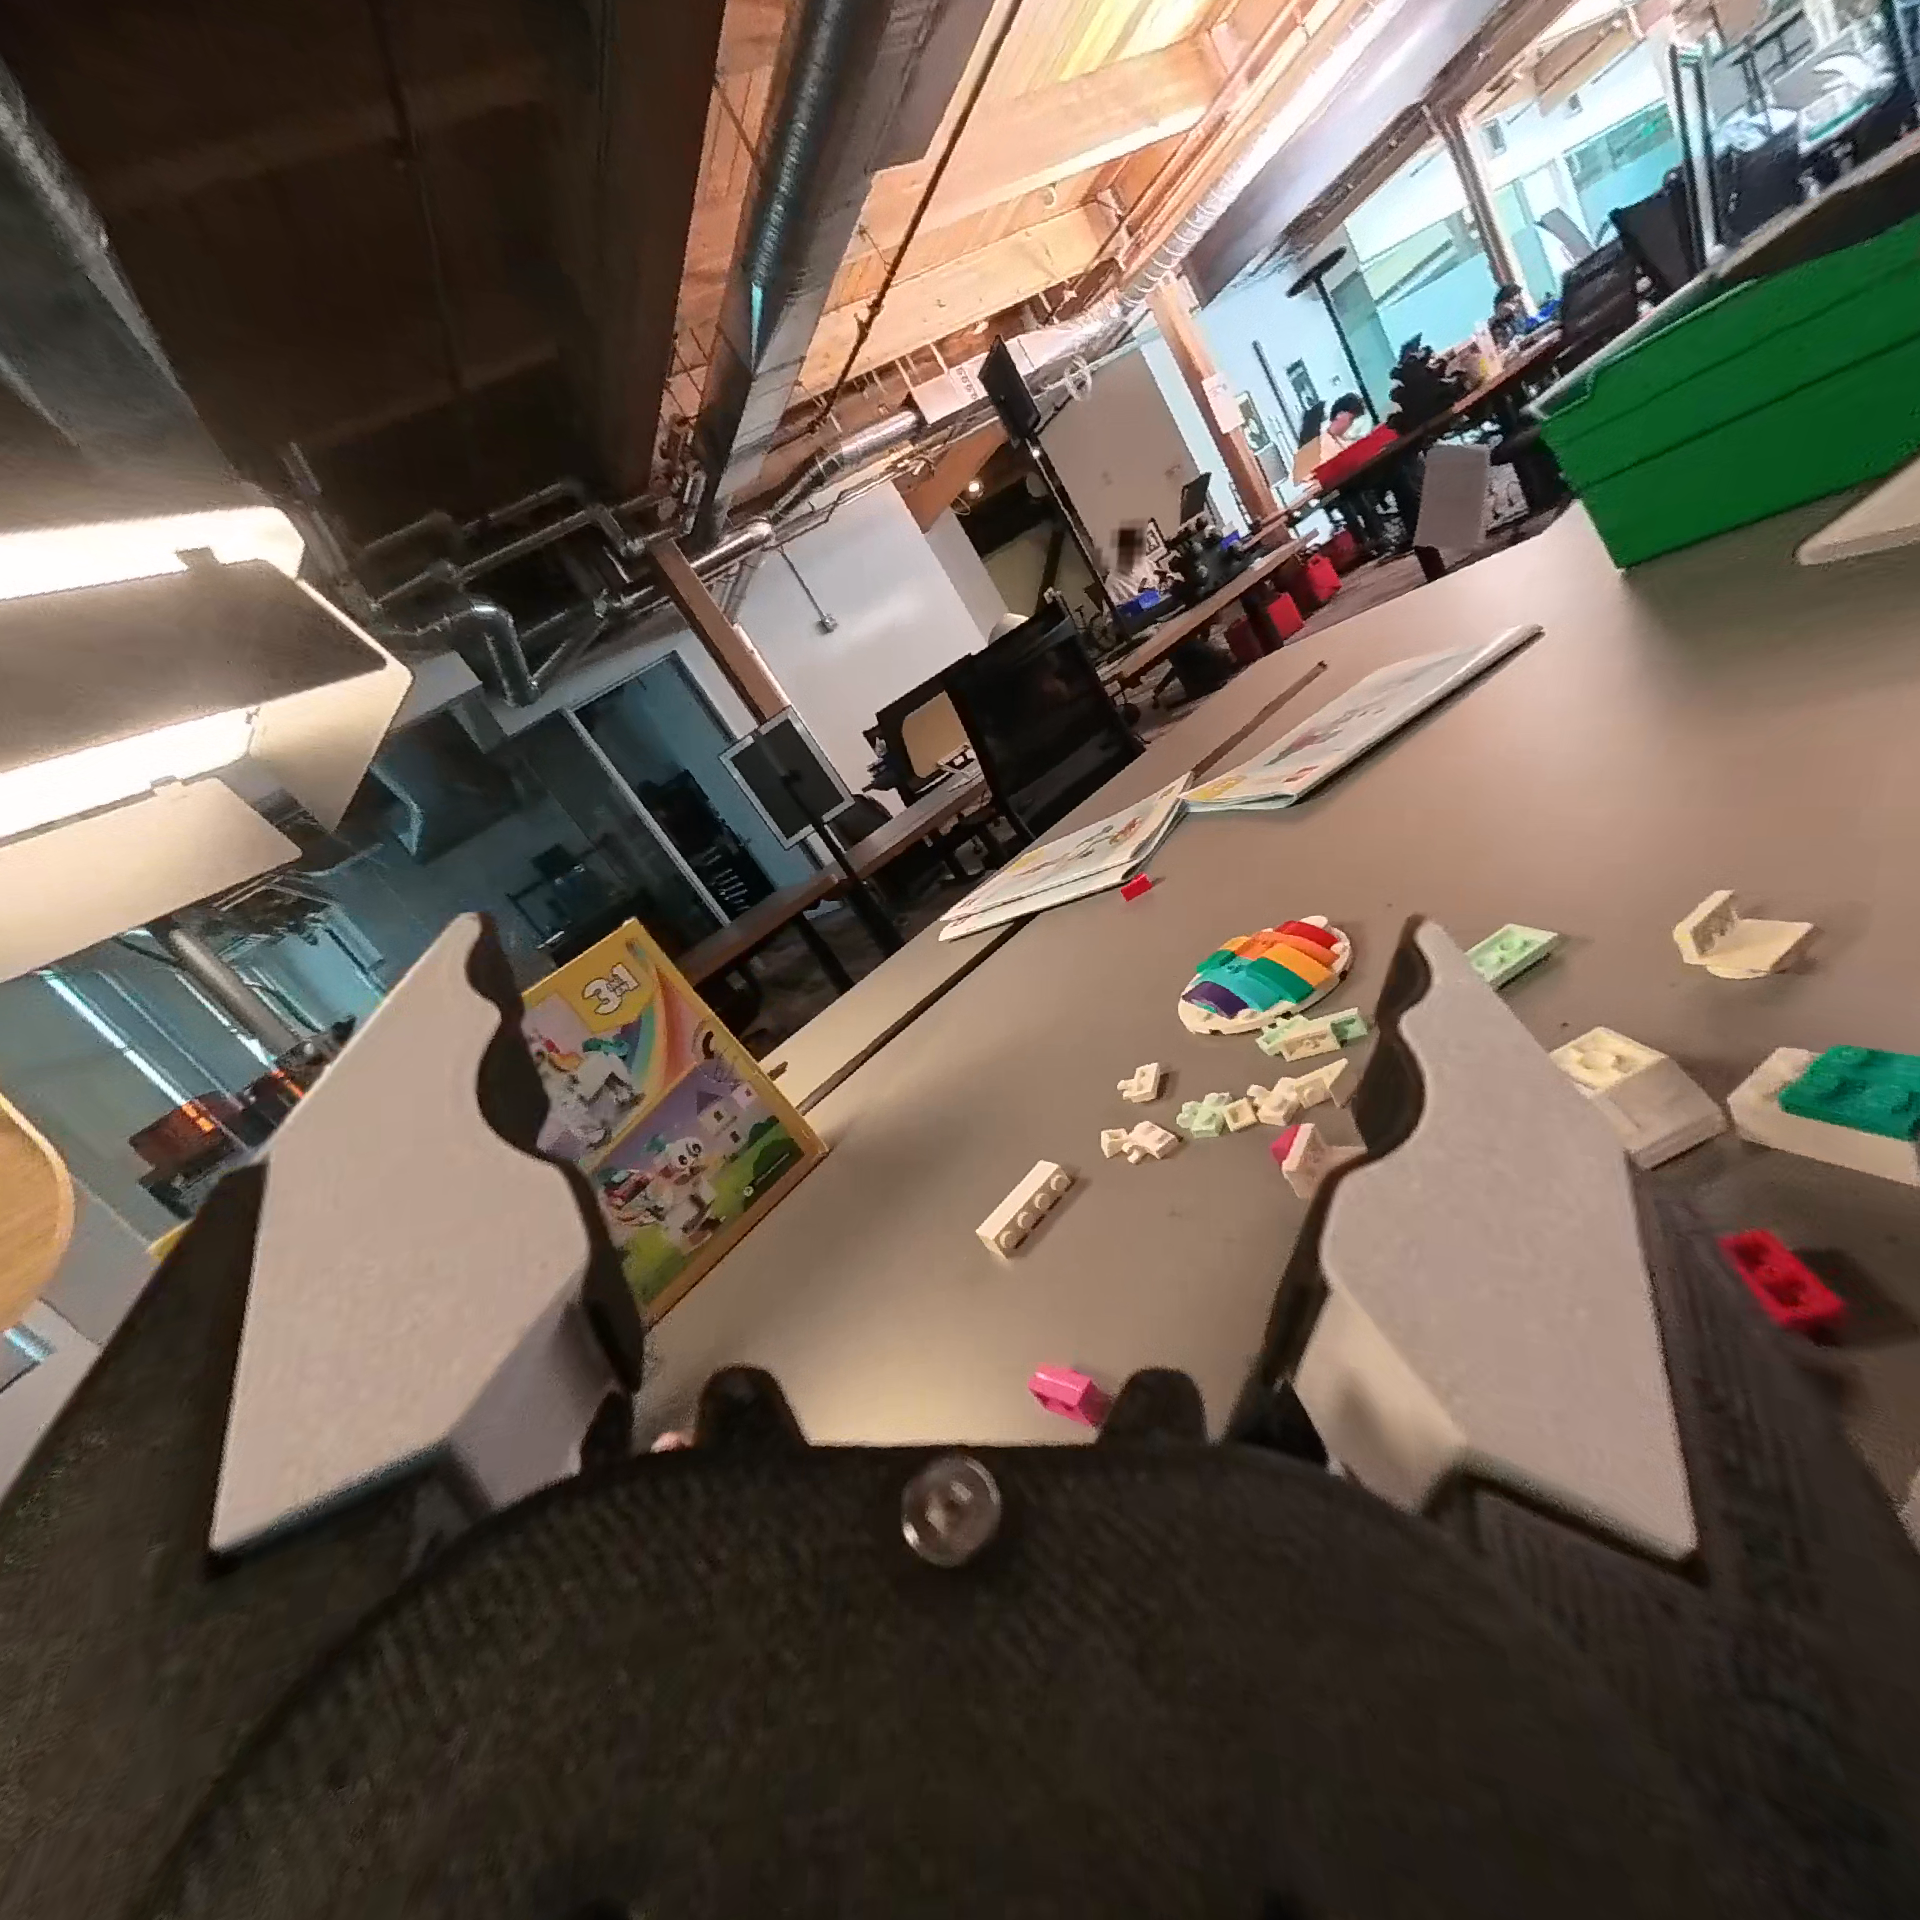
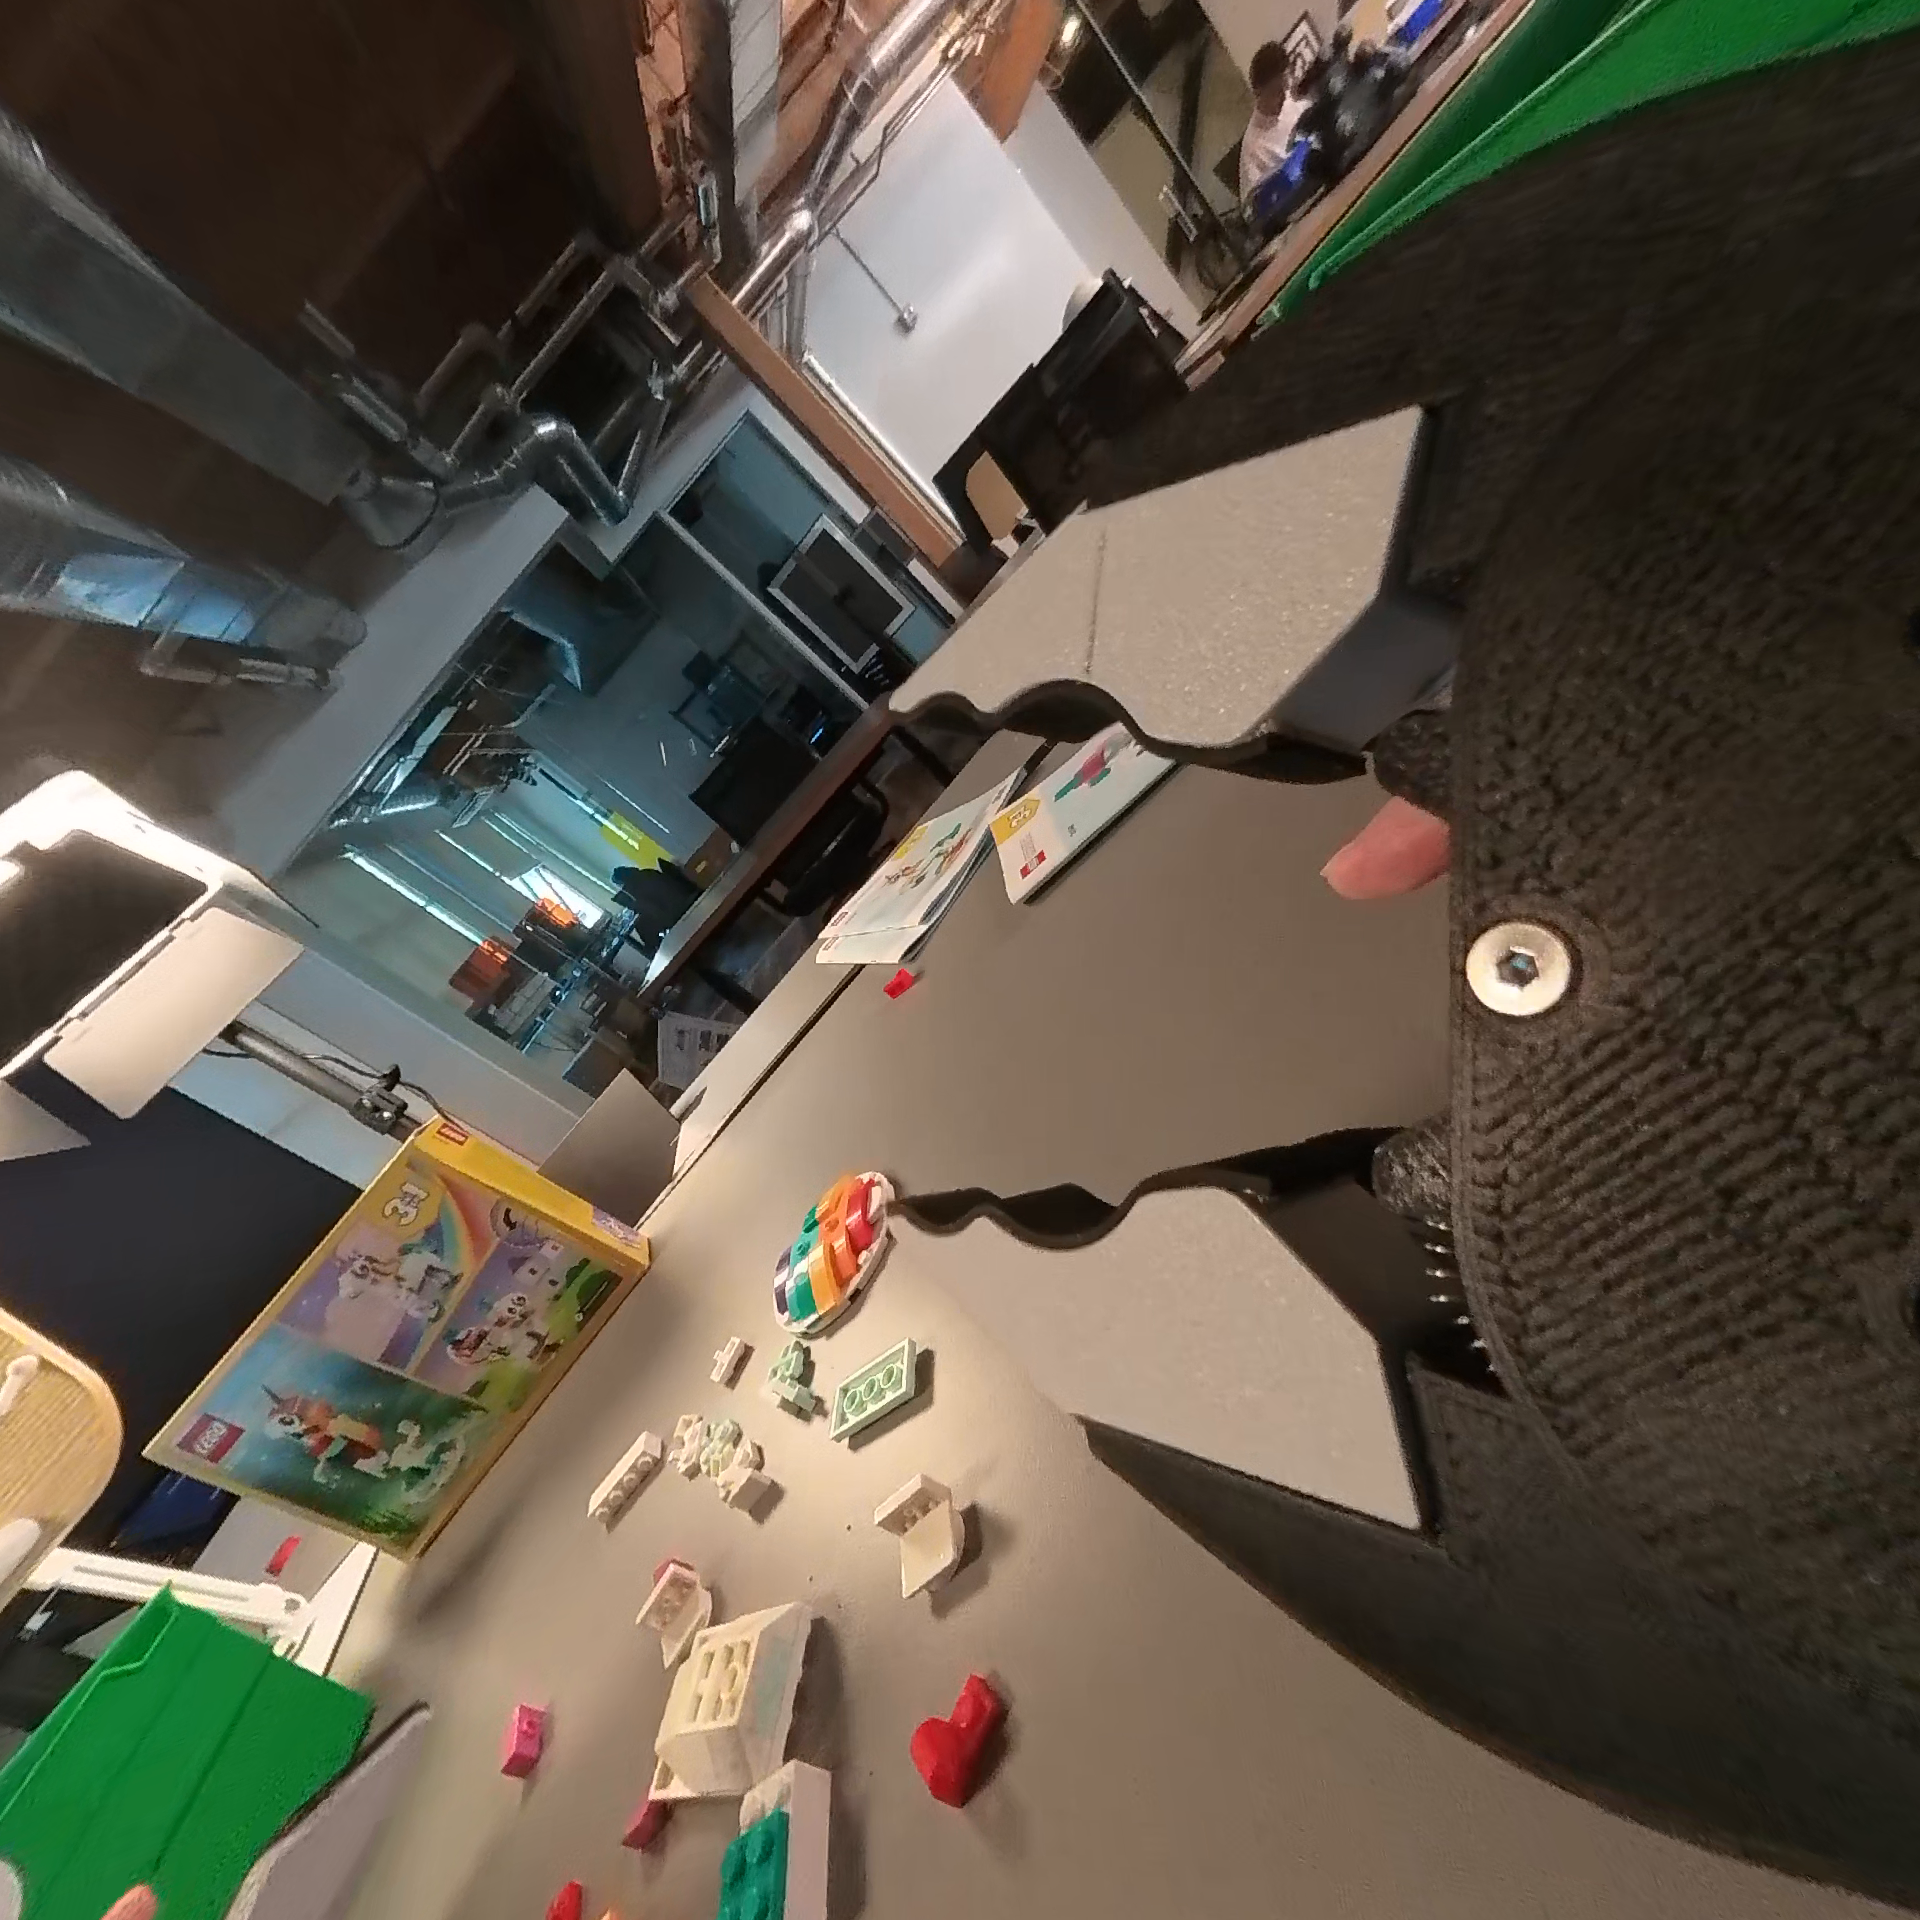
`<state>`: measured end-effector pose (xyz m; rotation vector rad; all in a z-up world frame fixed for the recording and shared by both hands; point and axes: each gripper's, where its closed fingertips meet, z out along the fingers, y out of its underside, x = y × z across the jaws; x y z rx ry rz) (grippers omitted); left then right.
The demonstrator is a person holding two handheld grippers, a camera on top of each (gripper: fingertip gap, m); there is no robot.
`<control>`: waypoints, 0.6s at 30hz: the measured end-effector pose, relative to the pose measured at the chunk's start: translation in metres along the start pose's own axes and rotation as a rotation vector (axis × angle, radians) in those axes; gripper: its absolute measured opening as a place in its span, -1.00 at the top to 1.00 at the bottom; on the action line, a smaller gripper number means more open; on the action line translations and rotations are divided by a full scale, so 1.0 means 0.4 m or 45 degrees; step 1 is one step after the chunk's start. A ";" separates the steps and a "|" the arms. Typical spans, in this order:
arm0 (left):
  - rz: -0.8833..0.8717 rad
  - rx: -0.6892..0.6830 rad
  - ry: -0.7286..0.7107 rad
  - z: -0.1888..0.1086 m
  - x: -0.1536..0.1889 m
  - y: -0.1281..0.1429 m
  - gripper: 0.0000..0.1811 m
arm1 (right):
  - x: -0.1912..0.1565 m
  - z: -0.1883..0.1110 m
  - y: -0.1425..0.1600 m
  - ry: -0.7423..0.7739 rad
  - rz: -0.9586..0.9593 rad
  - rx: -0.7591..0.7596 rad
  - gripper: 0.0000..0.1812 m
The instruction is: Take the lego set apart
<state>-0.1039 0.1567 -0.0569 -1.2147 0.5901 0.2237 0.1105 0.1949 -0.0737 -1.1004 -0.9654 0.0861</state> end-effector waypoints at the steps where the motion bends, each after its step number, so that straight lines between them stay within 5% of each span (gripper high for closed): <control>1: -0.016 0.000 -0.022 0.000 -0.006 -0.002 -0.73 | -0.001 -0.001 -0.001 0.001 -0.006 0.000 0.05; 7: -0.311 0.040 -0.269 -0.047 -0.067 -0.043 -0.68 | 0.019 -0.012 -0.009 0.017 0.082 -0.003 0.23; 11: -0.203 -0.035 -0.227 -0.066 -0.015 -0.056 -0.29 | 0.052 -0.043 -0.017 0.082 0.138 -0.008 0.29; 14: -0.219 -0.114 -0.200 -0.083 0.033 -0.061 -0.30 | 0.069 -0.116 -0.084 0.070 0.202 0.034 0.29; 18: -0.240 -0.160 -0.228 -0.112 0.060 -0.077 -0.32 | 0.103 -0.353 -0.193 0.094 0.316 0.139 0.28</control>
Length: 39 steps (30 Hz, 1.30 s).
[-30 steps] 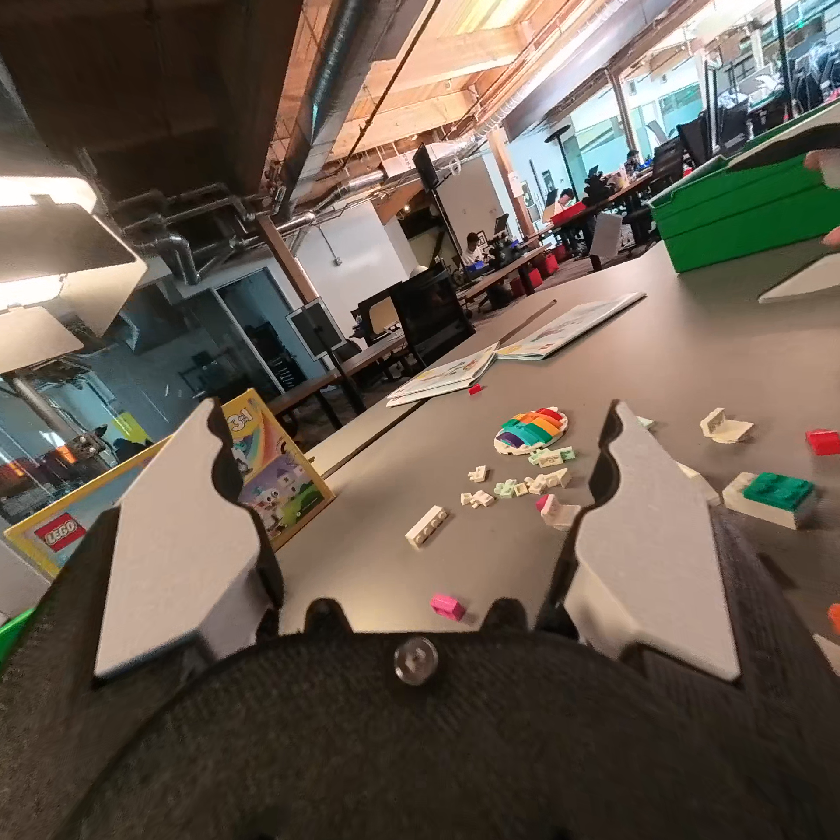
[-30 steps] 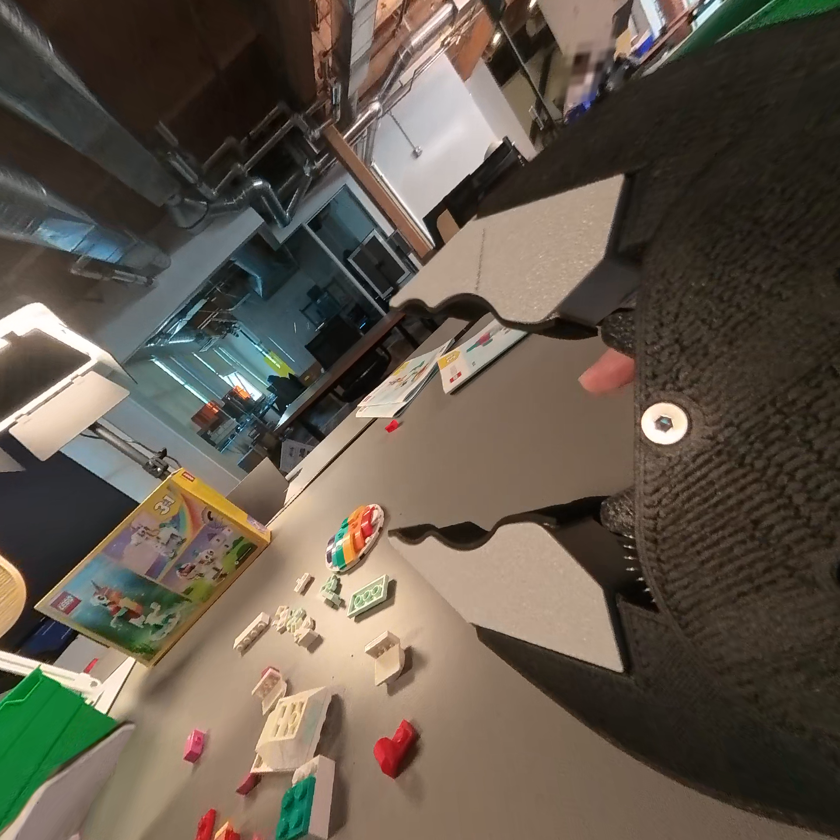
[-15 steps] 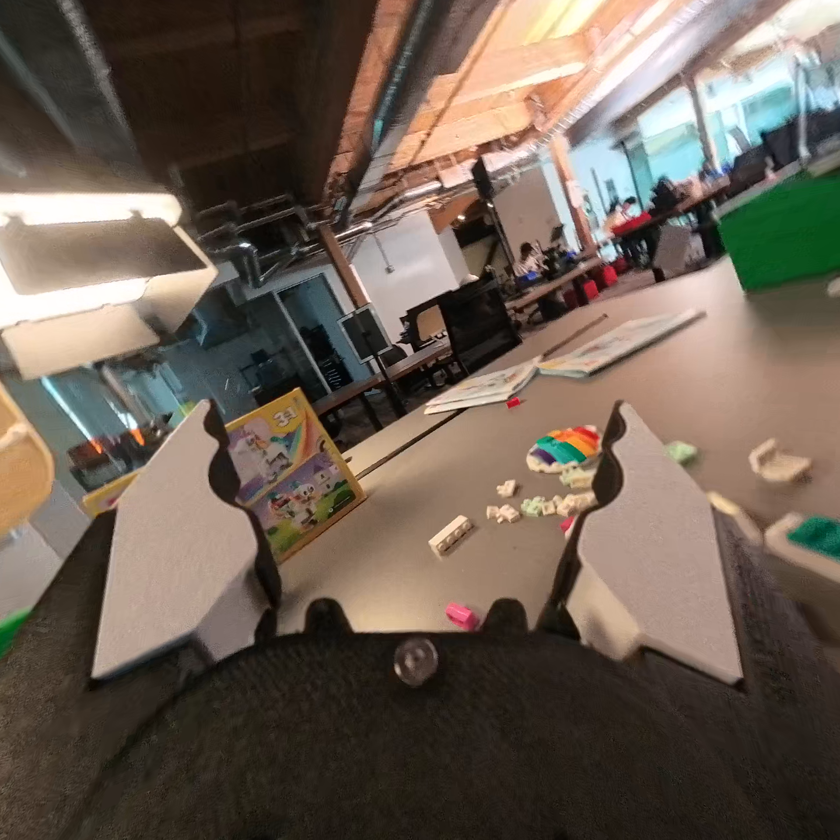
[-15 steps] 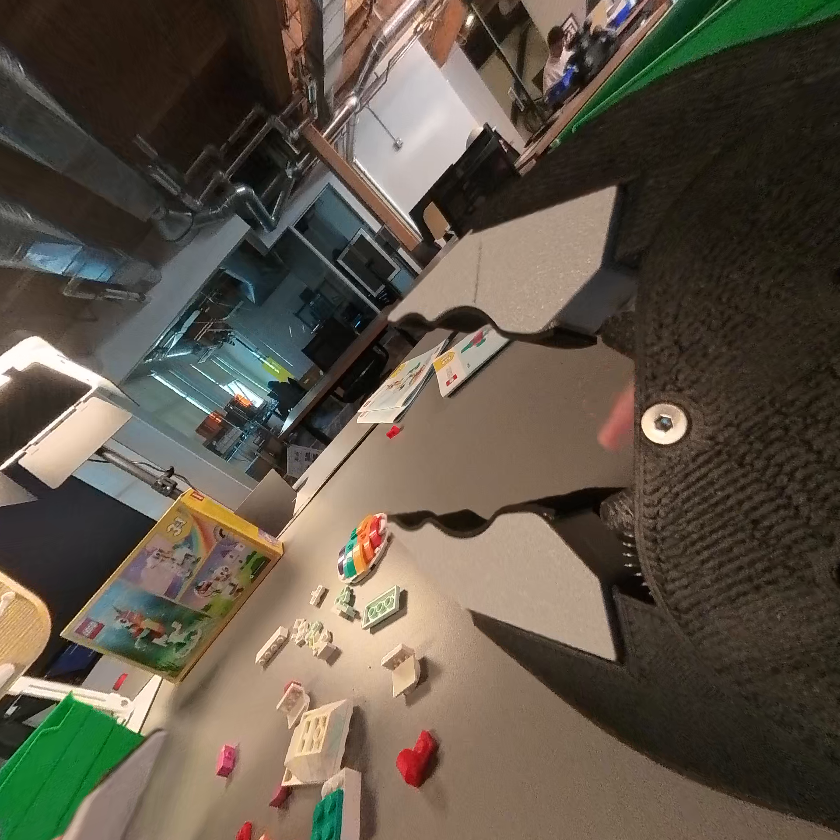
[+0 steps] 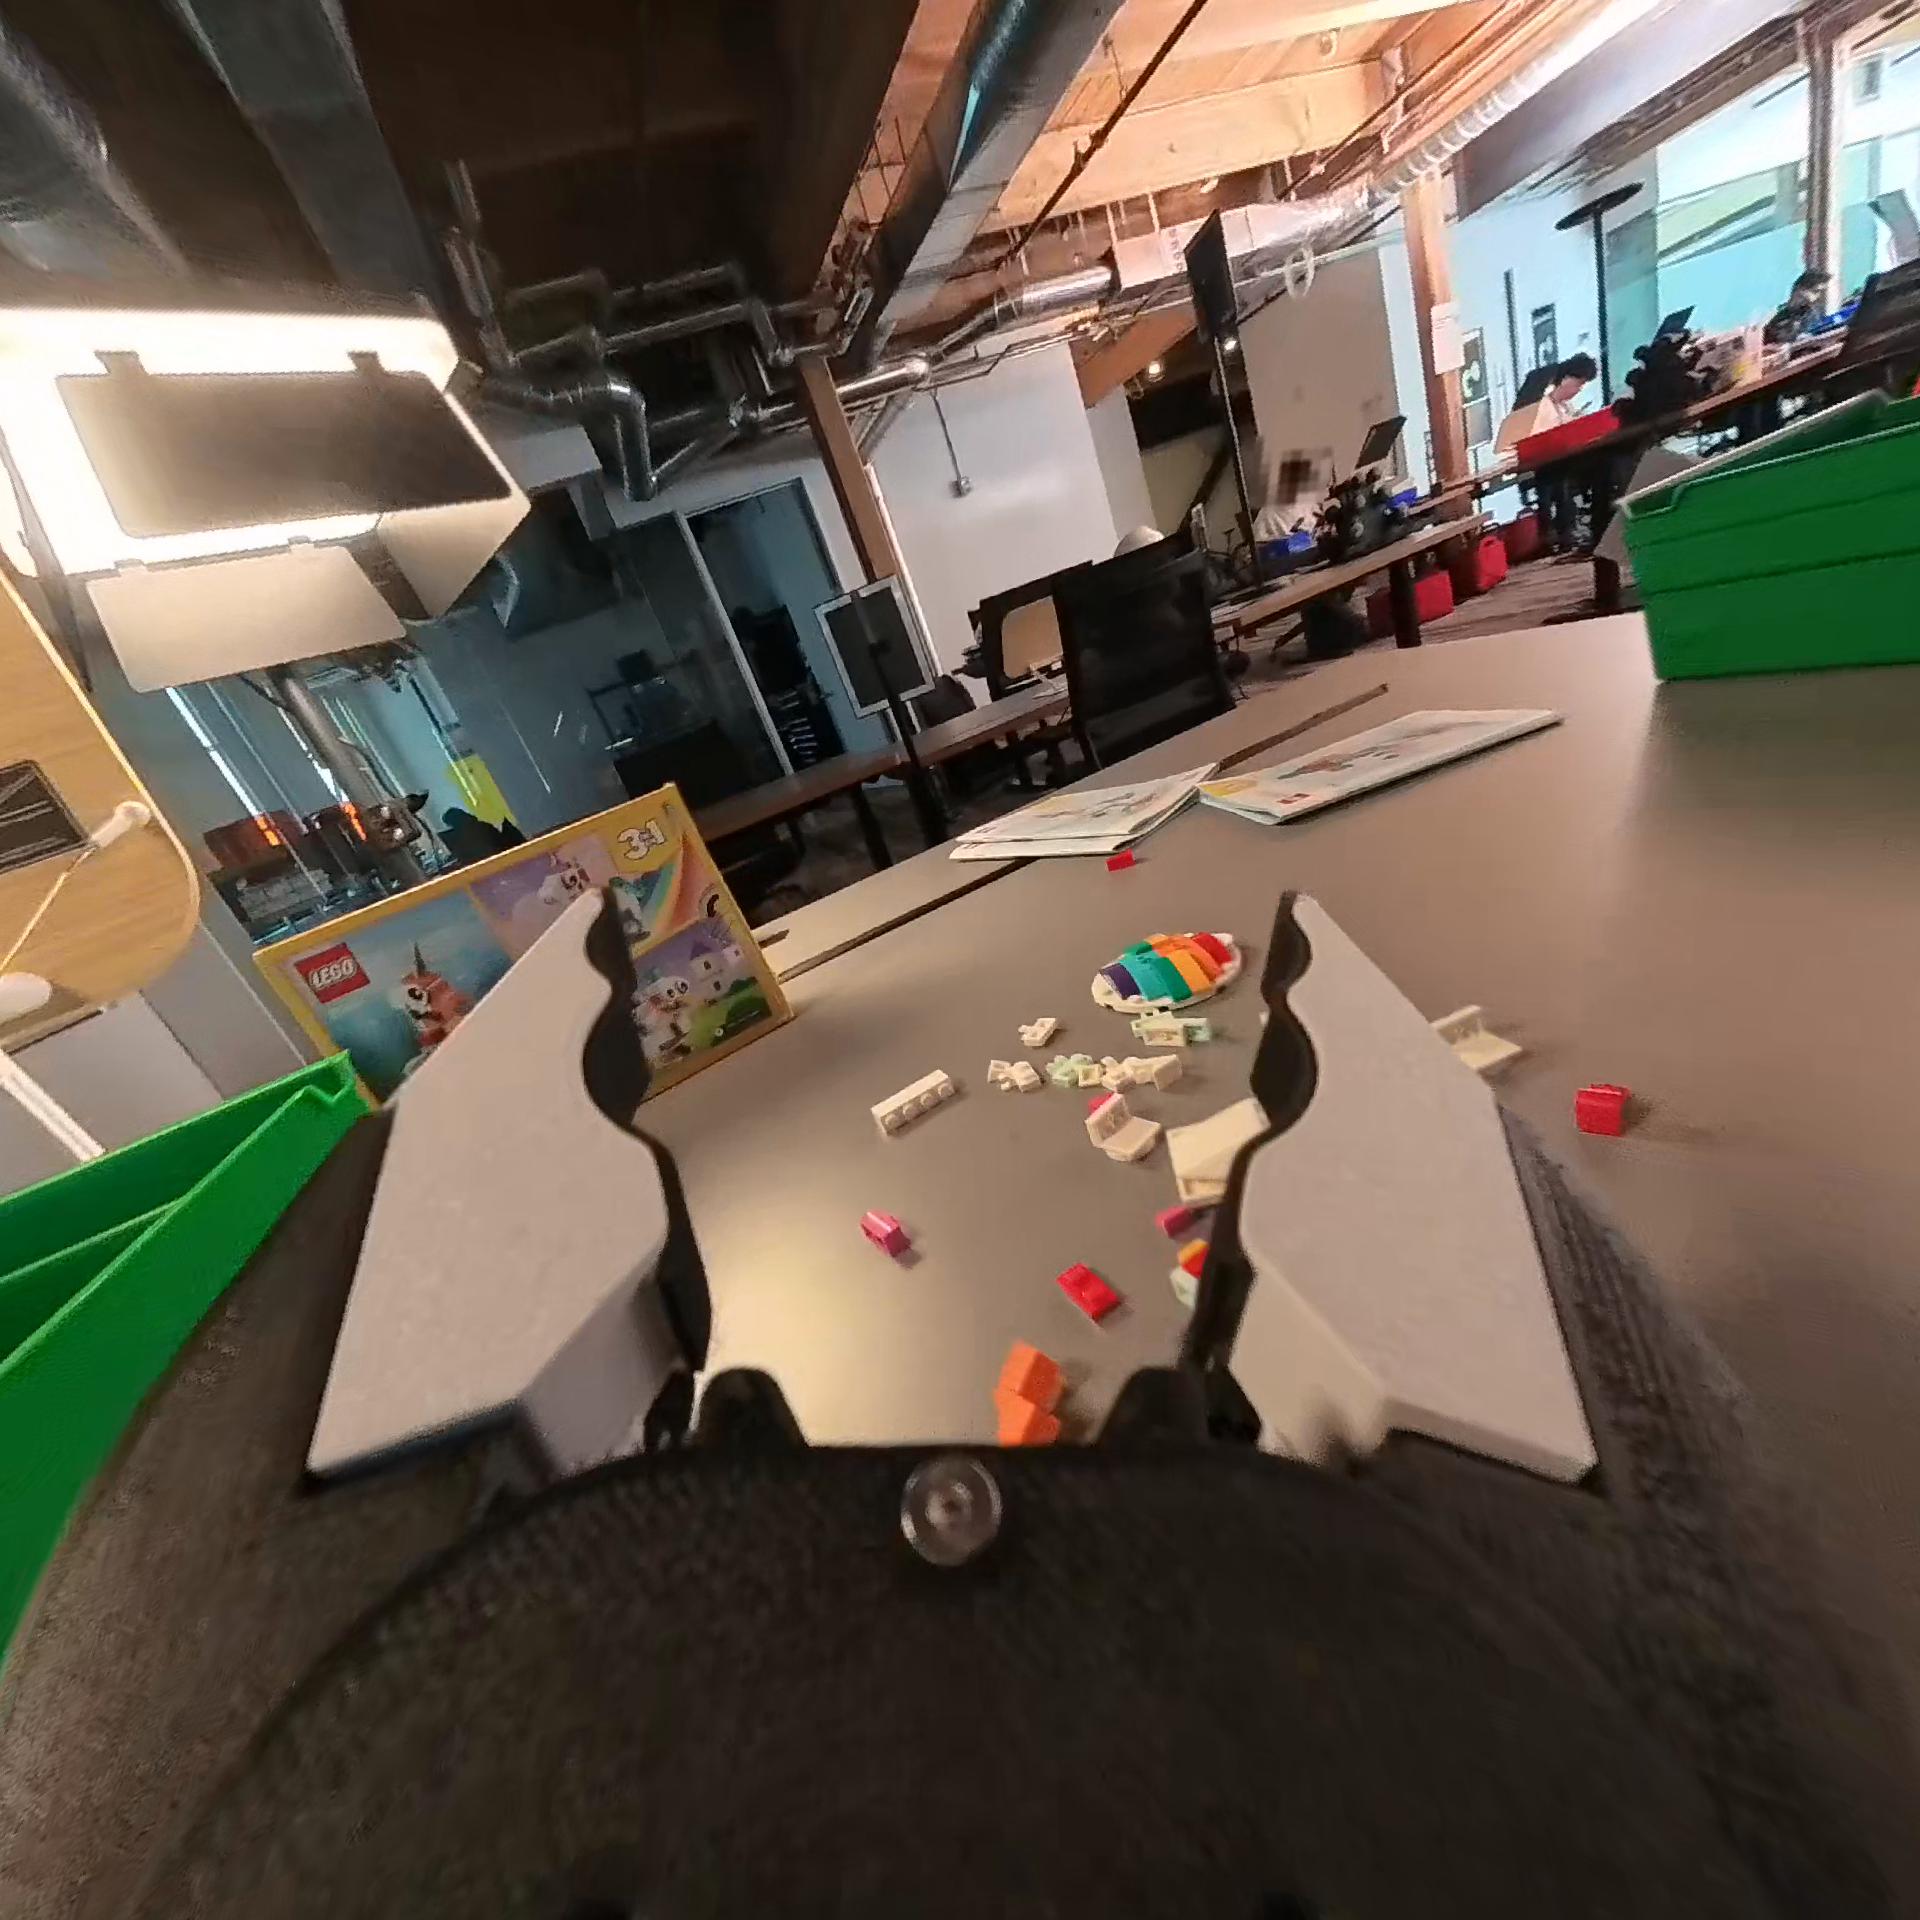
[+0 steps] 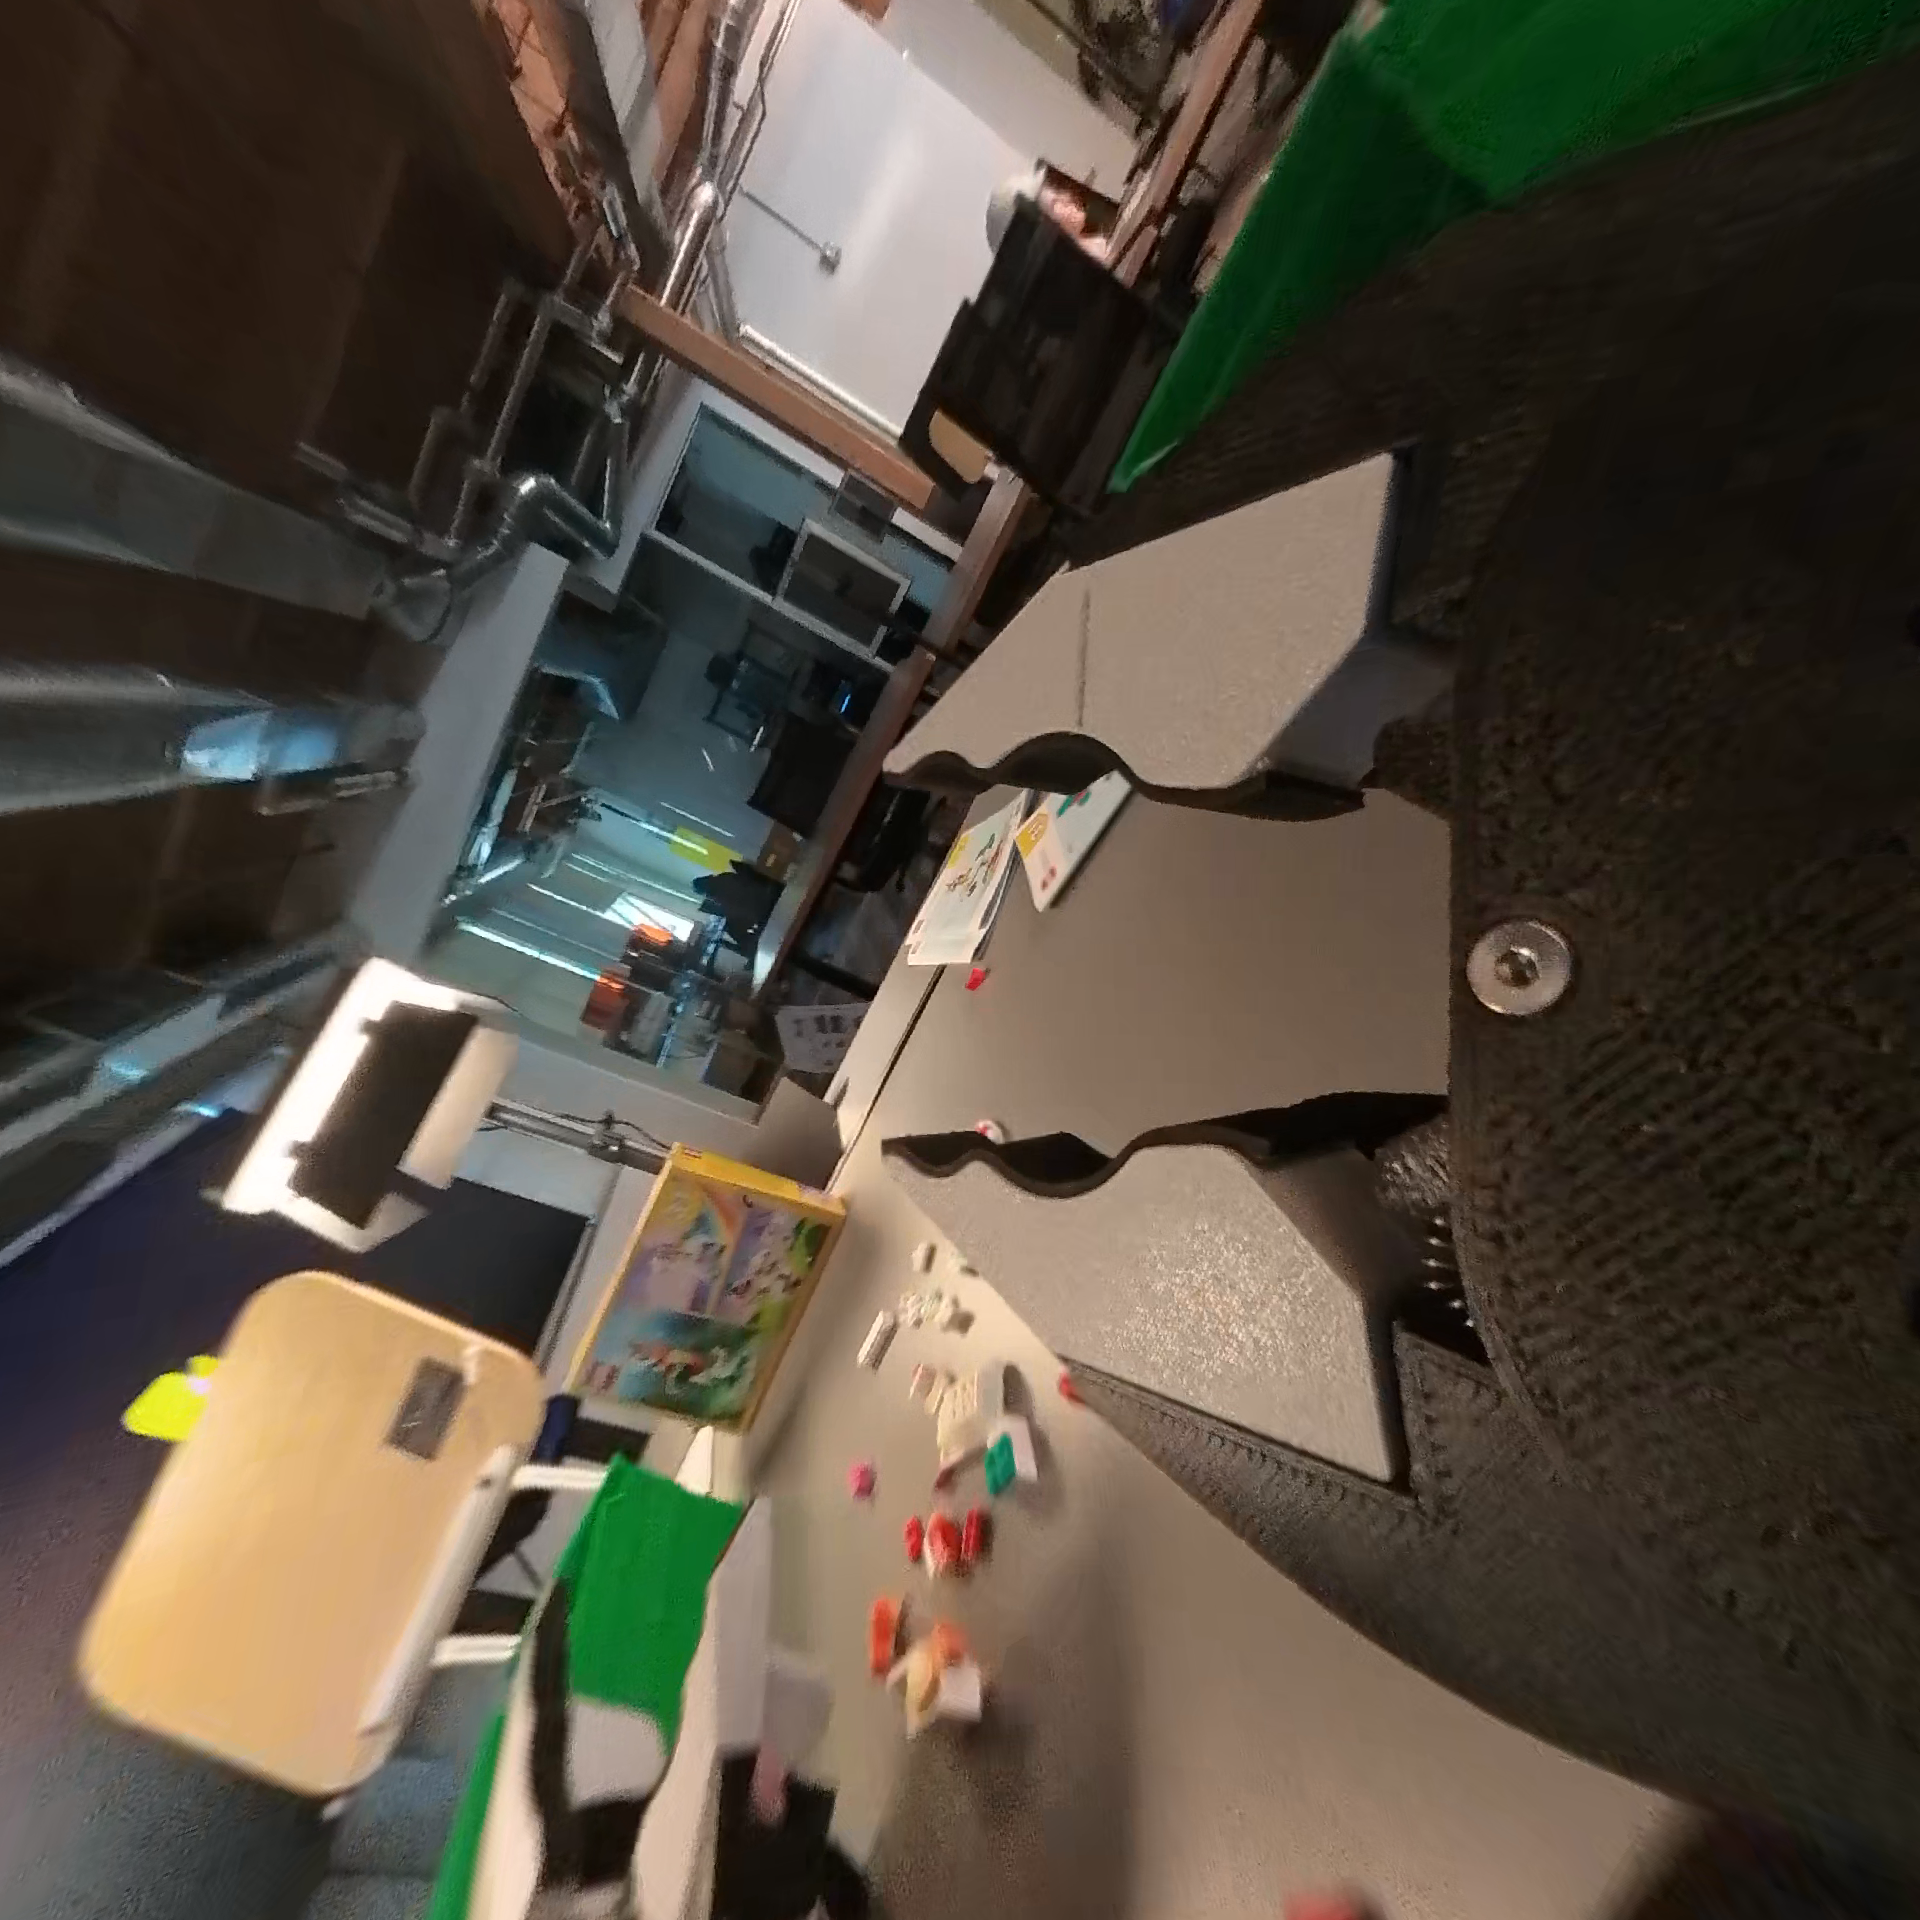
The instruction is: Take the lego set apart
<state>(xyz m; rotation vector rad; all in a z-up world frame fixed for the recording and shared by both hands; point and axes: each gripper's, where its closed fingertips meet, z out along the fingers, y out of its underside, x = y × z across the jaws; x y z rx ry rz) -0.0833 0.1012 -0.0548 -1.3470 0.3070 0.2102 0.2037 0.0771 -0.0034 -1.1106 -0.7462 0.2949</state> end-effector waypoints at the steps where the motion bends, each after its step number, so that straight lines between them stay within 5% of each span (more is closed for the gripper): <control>1: 0.000 -0.005 -0.010 -0.006 0.001 -0.001 -0.32 | 0.005 -0.073 -0.015 0.025 0.022 0.015 0.28; 3: 0.025 -0.015 -0.042 -0.011 -0.008 -0.002 -0.30 | 0.004 -0.220 -0.011 0.077 0.045 0.014 0.29; 5: -0.009 0.008 -0.087 -0.022 -0.034 -0.022 -0.02 | -0.021 -0.347 0.038 0.078 0.088 -0.045 0.32; 8: -0.144 0.017 -0.114 -0.032 -0.066 -0.022 0.05 | -0.161 -0.460 0.121 -0.203 0.183 -0.187 0.36; 12: -0.169 0.009 -0.141 -0.036 -0.080 -0.016 0.02 | -0.428 -0.483 0.230 -0.761 0.031 -0.358 0.44; 16: -0.125 -0.125 0.111 -0.020 0.022 0.006 0.18 | -0.687 -0.505 0.465 -1.561 -0.002 -0.765 0.54; 24: -0.003 -0.156 0.127 -0.011 0.059 0.013 0.18 | -0.870 -0.571 0.995 -2.401 -0.390 -1.483 0.63; 29: 0.150 -0.181 0.273 0.013 0.135 0.030 0.07 | -0.993 -0.585 1.309 -2.432 -0.499 -1.571 0.72; 32: 0.100 -0.132 0.344 0.018 0.152 0.014 0.05 | -1.092 -0.565 1.485 -2.210 -0.407 -1.487 0.66; 34: 0.062 -0.117 0.288 0.016 0.123 0.006 0.05 | -1.153 -0.589 1.566 -2.050 -0.176 -1.510 0.61; 39: -0.152 -0.163 0.227 0.025 0.068 0.017 0.03 | -1.199 -0.601 1.729 -1.874 -0.267 -1.341 0.59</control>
